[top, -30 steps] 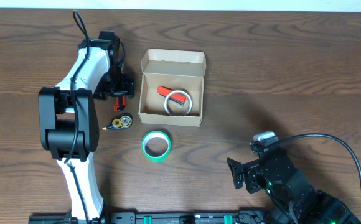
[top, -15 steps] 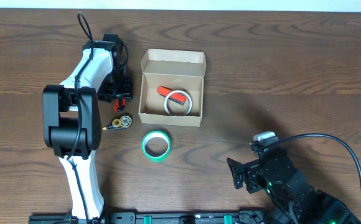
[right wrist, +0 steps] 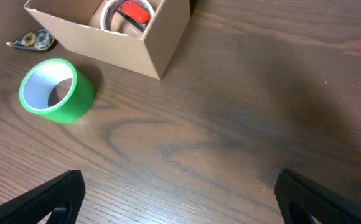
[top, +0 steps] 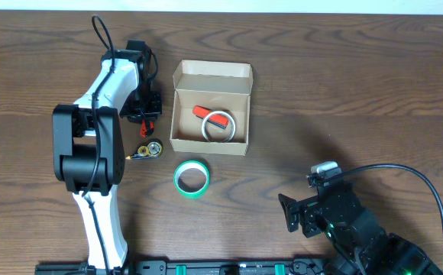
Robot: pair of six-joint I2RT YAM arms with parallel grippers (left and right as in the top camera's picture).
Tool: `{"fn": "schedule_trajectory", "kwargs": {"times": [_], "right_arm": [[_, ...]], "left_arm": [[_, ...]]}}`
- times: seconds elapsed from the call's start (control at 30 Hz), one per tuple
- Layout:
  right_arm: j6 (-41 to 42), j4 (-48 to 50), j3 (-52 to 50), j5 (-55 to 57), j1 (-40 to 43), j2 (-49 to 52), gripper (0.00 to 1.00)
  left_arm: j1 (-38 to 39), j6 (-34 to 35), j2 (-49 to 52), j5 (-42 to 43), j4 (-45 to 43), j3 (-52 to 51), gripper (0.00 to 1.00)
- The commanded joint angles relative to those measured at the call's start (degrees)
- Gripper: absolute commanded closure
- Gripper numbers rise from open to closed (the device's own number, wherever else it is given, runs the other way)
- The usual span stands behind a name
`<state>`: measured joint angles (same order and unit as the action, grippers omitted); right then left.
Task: Pack container
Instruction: 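Reach the left gripper to the red utility knife and grasp it, then carry the utility knife into the box and release it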
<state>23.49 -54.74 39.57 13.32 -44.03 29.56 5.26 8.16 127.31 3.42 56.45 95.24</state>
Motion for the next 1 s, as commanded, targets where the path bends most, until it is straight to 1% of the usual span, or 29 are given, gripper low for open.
{"fn": "schedule_trajectory", "kwargs": {"times": [0.0, 0.37, 0.97], "right_arm": [[0.48, 0.04, -0.04, 0.15, -0.42, -0.31, 0.01], [0.48, 0.04, -0.04, 0.15, -0.42, -0.31, 0.01], [0.48, 0.04, -0.04, 0.15, -0.42, -0.31, 0.01]], "left_arm": [[-0.09, 1.79, 0.85, -0.42, -0.2, 1.16, 0.78], [-0.09, 4.13, 0.0, 0.04, -0.17, 1.33, 0.8], [-0.09, 5.64, -7.43, 0.04, -0.35, 1.36, 0.8]]}}
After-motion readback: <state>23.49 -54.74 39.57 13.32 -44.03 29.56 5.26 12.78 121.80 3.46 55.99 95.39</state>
